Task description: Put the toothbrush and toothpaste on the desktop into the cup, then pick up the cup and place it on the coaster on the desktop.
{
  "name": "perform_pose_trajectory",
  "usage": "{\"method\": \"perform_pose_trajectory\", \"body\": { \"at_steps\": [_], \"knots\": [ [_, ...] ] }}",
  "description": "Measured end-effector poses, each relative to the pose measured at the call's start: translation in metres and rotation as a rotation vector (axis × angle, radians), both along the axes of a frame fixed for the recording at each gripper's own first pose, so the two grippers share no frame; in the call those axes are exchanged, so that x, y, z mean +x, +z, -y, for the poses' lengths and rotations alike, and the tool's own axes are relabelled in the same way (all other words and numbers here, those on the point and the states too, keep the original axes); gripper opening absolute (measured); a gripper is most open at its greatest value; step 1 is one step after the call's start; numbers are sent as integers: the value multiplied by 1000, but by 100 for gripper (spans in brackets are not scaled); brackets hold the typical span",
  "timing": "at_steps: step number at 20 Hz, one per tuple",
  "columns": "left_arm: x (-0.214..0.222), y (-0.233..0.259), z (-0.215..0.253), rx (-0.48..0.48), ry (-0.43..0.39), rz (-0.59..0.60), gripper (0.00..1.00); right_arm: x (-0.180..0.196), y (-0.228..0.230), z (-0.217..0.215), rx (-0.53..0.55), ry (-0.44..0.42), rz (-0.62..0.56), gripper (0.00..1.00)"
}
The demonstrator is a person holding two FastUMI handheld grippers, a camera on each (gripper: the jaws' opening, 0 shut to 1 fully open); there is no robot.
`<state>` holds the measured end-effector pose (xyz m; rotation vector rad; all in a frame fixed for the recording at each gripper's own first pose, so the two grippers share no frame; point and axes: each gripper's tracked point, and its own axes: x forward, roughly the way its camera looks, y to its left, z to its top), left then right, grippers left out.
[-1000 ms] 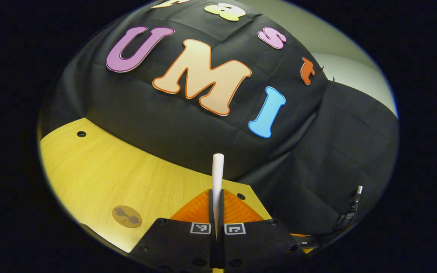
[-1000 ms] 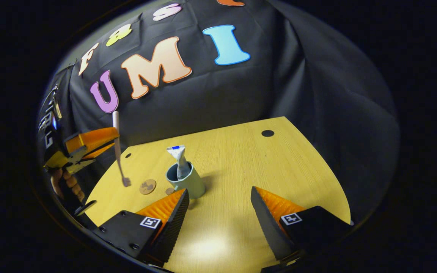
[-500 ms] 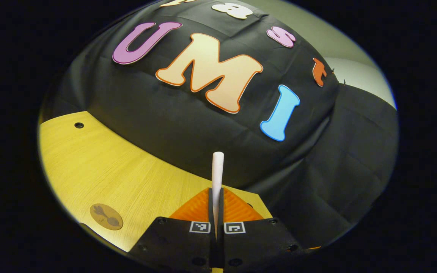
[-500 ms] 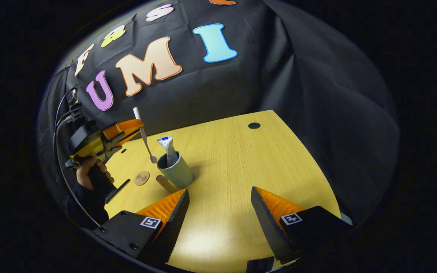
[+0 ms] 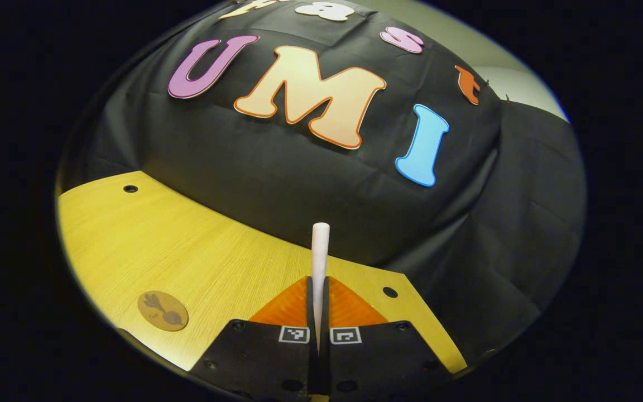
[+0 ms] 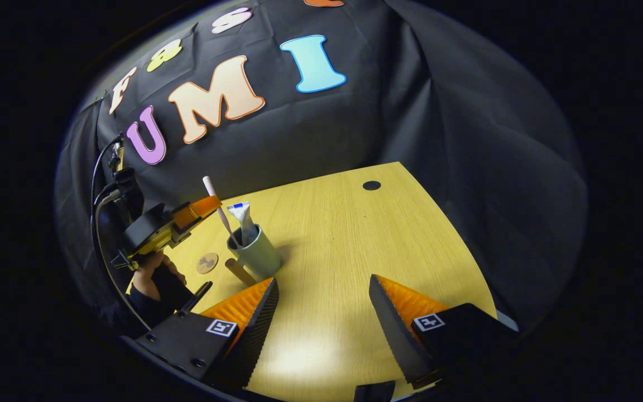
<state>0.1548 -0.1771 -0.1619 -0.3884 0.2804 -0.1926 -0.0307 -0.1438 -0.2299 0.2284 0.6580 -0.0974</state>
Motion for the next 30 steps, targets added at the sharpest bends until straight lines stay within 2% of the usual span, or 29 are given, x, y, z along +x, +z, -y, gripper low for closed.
{"method": "perform_pose_trajectory", "body": {
  "at_steps": [3,4,5,6,8,9,10,11,12,15,18,23,25,26,27,28,30],
  "knots": [
    [-14,-9,6,28,-19,-24,0,8,1,-4,13,23,6,98],
    [-19,-13,8,35,-23,-34,0,11,2,-6,14,35,8,94],
    [-24,-17,10,45,-29,-44,0,12,3,-8,14,48,8,98],
    [-29,-21,13,48,-37,-55,0,13,4,-10,18,62,8,94],
    [-38,-27,19,52,-59,-82,2,17,6,-16,29,87,10,94],
    [-42,-29,22,54,-74,-92,4,20,6,-21,36,101,8,98],
    [-46,-28,23,59,-82,-93,6,23,7,-26,43,117,4,94],
    [-50,-26,23,71,-86,-91,12,26,7,-31,49,135,-3,98],
    [-53,-25,19,90,-83,-90,24,30,8,-36,51,155,-5,98],
    [-66,-21,2,140,-59,-88,91,43,9,-54,46,212,-50,99],
    [-84,-14,-26,169,-49,-74,95,52,1,-80,48,270,-166,99],
    [-116,-5,-103,275,-32,-65,95,66,-23,-126,9,327,-367,99],
    [-124,-4,-138,306,-10,-71,95,75,-36,-142,11,322,-426,99],
    [-128,-4,-153,320,2,-75,95,80,-42,-149,20,313,-456,94],
    [-131,-2,-169,332,19,-75,95,84,-52,-154,19,307,-491,94],
    [-134,-3,-181,338,32,-80,95,88,-63,-156,9,296,-522,99],
    [-141,-8,-204,341,46,-104,95,97,-84,-156,-26,277,-572,99]
  ]
}}
